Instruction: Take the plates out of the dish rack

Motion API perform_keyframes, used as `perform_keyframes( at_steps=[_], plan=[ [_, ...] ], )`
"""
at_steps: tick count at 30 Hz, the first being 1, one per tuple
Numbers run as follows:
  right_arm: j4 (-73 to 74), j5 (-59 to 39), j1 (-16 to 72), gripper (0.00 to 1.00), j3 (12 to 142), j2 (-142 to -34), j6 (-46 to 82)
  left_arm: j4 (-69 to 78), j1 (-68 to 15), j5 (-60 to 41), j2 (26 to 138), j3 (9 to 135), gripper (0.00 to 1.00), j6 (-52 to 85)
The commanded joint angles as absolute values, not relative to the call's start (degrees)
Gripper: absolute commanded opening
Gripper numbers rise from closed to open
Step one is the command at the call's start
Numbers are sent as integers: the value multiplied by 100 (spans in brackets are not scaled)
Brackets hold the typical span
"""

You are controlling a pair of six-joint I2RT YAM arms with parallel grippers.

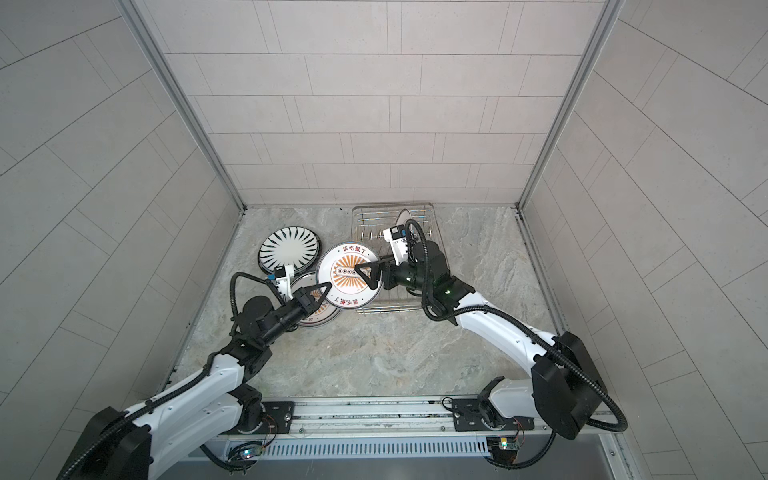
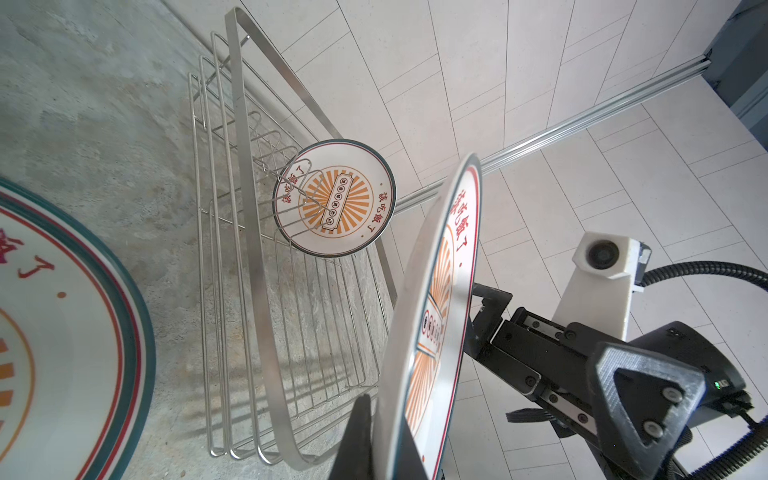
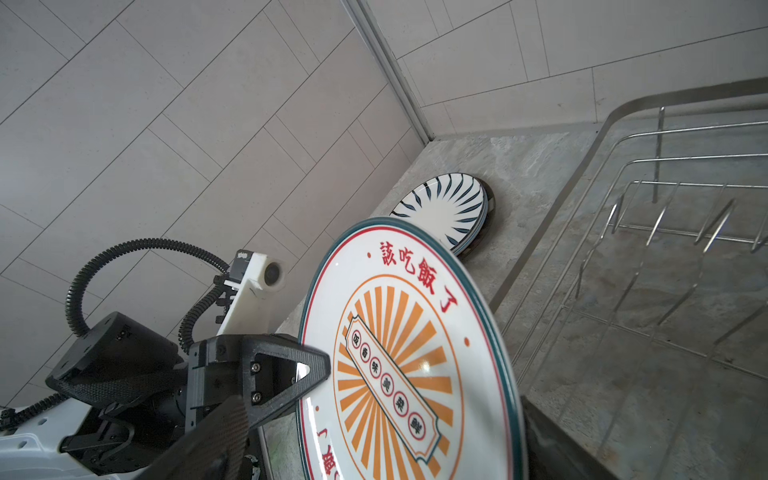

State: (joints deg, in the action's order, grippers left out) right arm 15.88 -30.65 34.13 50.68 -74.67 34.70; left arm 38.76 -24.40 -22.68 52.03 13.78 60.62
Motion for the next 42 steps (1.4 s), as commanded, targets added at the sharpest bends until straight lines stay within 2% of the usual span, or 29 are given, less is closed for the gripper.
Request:
perform_keyframes(
  at_steps=[1,18,22,31,42],
  plan=[
    [1506,-2919,3437,100,5088,-7209,3393,4101,-2452,-2185,5129,1619,0,6124],
    [1368,-534,3788,100,4087,-5829,2802,3990,-1911,-1482,5045,1178,0,6681],
    [1151,1471,4323,100,3967,-5612,2502,3923,-1833,-1217,4963,1068,0,6833],
    [1136,1332,4596,100,4206,-5937,2038,3603,-1740,-921,4647,981,0,6877],
    [849,1564,5394,99,5010,-6927,1348,1689,-1484,-245,3567,1016,0,6899]
  ],
)
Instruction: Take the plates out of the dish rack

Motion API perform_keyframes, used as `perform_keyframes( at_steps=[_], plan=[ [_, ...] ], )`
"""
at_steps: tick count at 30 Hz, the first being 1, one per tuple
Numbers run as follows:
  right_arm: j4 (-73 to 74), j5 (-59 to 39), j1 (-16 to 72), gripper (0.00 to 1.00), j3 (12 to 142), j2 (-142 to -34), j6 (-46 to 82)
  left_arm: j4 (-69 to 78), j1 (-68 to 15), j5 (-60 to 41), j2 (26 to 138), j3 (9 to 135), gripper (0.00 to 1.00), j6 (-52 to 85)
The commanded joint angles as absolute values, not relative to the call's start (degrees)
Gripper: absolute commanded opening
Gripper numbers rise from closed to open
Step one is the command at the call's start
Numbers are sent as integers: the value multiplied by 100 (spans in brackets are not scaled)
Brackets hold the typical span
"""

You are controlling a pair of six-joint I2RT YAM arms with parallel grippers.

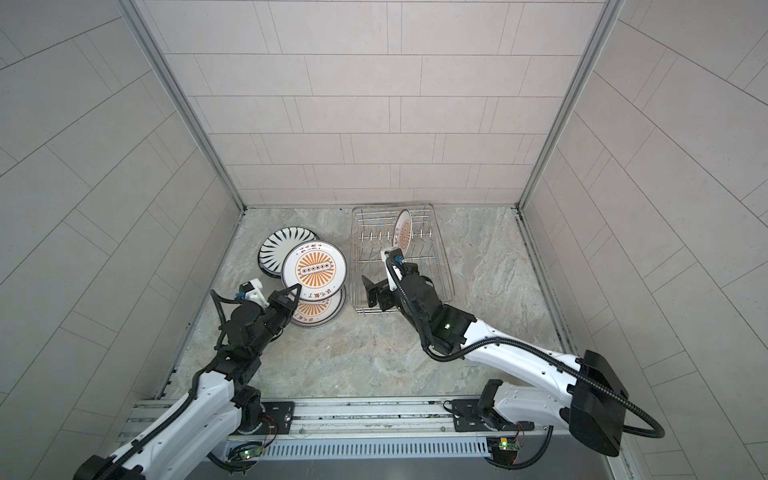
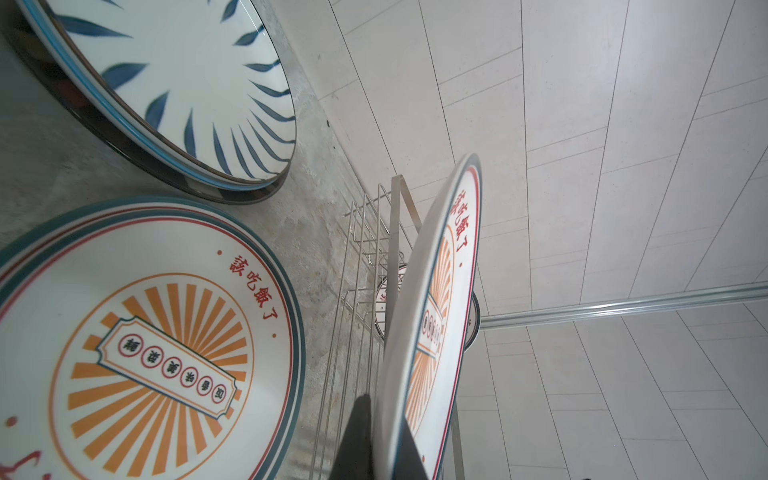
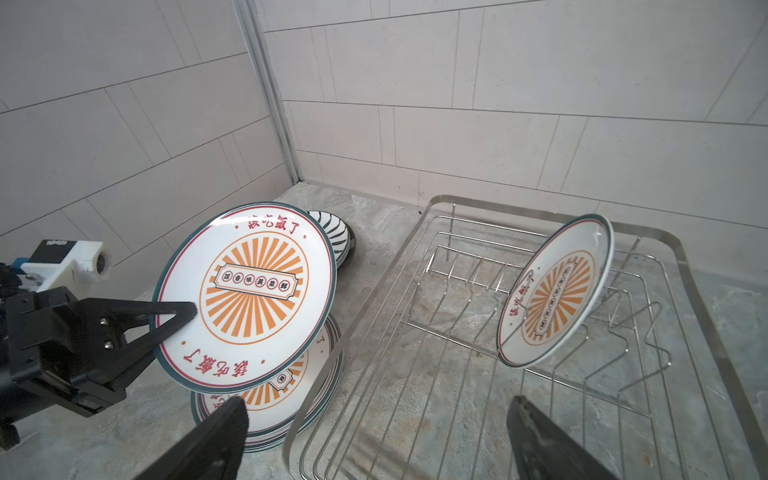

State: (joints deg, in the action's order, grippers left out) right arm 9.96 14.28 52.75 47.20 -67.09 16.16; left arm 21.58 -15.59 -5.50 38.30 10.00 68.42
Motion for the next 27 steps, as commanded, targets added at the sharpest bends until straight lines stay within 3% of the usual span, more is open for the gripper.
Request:
perform_keyframes(
  at_steps=[1,17,27],
  plan=[
    [766,1573,5457,99,5168,-7090,1328,1498,-1435,-218,3474,1032,0,6887],
    [-755,1117,5765,98,7543,-9413,1380,426,-1149,-519,3218,1055,0,7094],
    [-1213,999,5766,97,8194,-10100,1407,233,-1124,-665,3708,1233,0,7053]
  ],
)
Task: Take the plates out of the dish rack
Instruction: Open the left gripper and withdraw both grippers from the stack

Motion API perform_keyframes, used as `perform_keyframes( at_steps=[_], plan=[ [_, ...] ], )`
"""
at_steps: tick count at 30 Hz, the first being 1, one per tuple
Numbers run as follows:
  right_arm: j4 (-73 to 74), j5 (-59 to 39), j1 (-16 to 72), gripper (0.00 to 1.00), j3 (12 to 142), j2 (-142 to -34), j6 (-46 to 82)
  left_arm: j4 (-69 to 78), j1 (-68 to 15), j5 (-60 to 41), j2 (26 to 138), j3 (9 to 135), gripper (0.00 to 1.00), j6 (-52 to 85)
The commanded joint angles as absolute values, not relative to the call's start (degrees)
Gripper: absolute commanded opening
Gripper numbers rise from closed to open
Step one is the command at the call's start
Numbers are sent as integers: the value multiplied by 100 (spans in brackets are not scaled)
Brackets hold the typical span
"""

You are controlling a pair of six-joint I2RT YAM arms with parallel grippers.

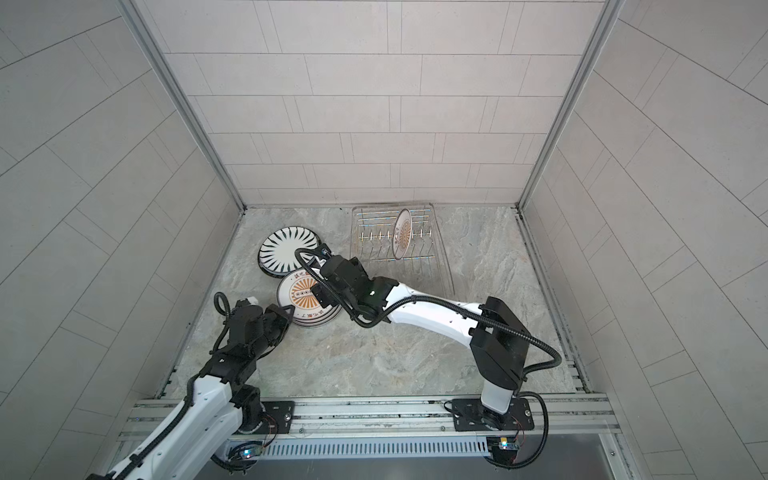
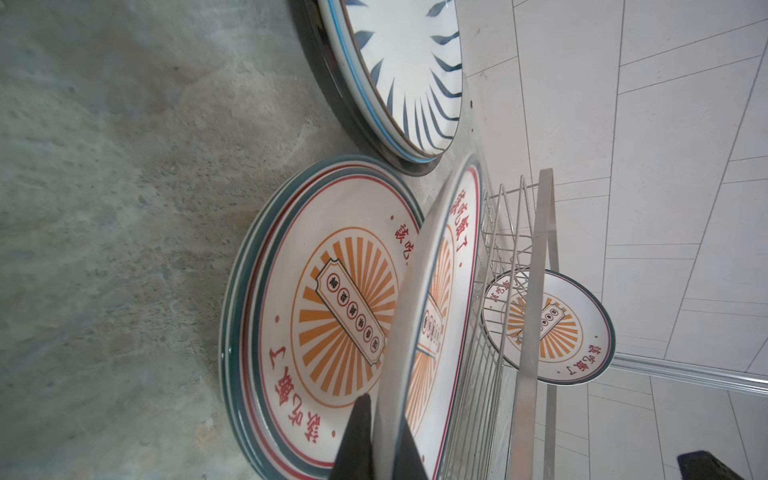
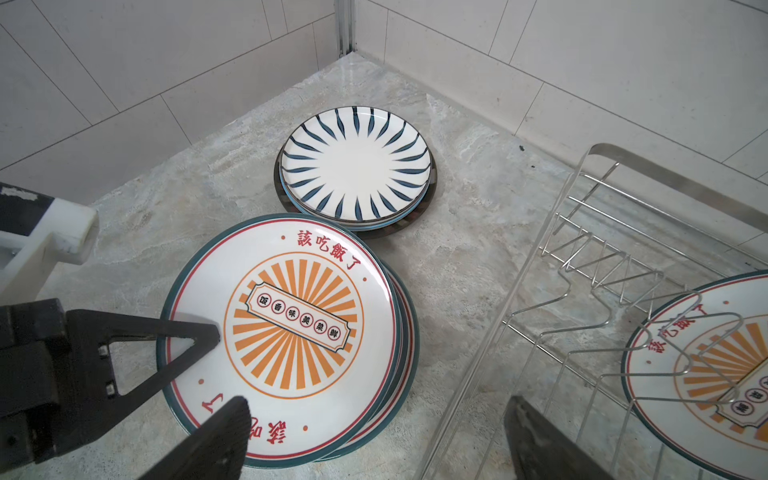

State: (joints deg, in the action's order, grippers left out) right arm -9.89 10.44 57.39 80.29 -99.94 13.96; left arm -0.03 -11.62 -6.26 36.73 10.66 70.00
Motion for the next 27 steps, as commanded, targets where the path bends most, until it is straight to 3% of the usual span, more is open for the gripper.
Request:
perform_keyframes(
  at_steps=[1,27],
  plan=[
    [-1222,979,5766,97,8225,-10142,1411,245,-1118,-655,3748,1230,0,7074],
    [-1235,817,5783,96,8297,-10248,1460,916,-1114,-624,4750,1143,8,7099]
  ],
)
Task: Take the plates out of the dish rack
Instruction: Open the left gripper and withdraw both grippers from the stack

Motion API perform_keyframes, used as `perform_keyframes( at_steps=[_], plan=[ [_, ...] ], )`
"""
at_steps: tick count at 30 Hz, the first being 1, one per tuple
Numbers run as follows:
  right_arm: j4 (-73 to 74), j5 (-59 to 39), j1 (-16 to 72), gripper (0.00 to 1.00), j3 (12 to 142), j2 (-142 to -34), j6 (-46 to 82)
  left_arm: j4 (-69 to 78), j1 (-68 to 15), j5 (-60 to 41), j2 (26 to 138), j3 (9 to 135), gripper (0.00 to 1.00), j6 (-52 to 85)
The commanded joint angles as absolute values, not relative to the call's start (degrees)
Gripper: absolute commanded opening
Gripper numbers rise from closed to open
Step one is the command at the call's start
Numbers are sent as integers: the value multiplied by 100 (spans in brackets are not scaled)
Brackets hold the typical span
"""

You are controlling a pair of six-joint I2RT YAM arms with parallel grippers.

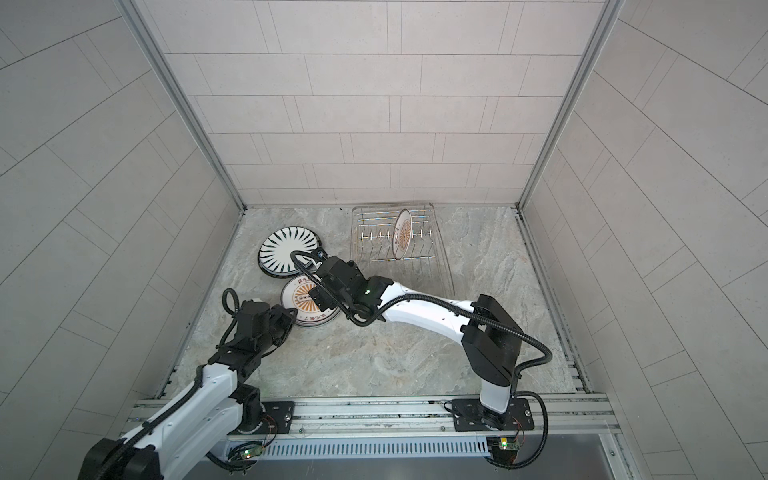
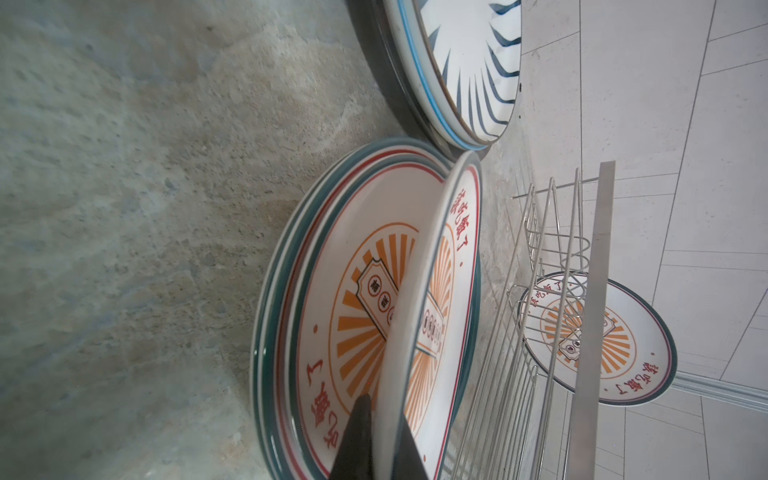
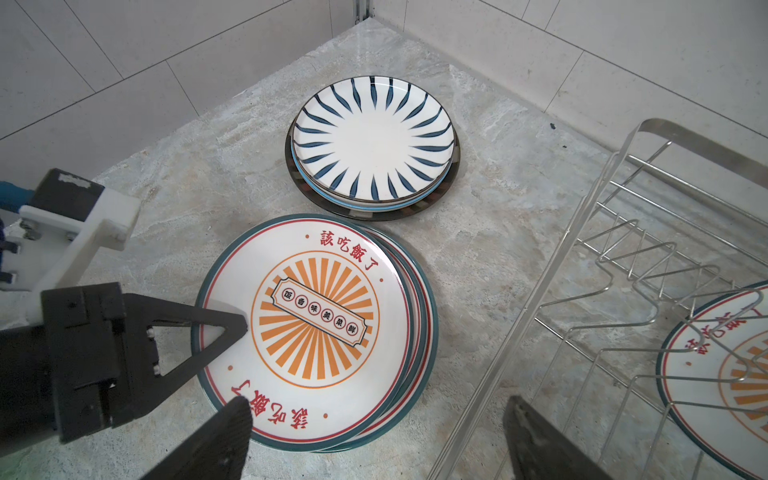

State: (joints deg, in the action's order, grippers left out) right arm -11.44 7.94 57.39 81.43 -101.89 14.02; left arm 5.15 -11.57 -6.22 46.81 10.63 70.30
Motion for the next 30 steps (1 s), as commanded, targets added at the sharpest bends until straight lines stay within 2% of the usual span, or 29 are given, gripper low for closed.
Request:
perform_keyframes(
  at_steps=[1,8,16,27,30],
  plan=[
    [-1239,826,5781,96,8297,-10249,1467,948,-1110,-622,4785,1138,9,7102],
    [-1231,839,5783,96,8290,-10265,1478,949,-1119,-482,4790,1125,21,7032],
    [-1230,840,5783,96,8297,-10305,1485,728,-1115,-156,4686,1223,49,6704],
    [-1344,853,5792,95,8473,-10441,1503,300,-1116,561,4553,1279,49,6434],
    [-1353,858,5809,95,8498,-10459,1507,354,-1118,483,4711,1326,44,6392]
  ],
)
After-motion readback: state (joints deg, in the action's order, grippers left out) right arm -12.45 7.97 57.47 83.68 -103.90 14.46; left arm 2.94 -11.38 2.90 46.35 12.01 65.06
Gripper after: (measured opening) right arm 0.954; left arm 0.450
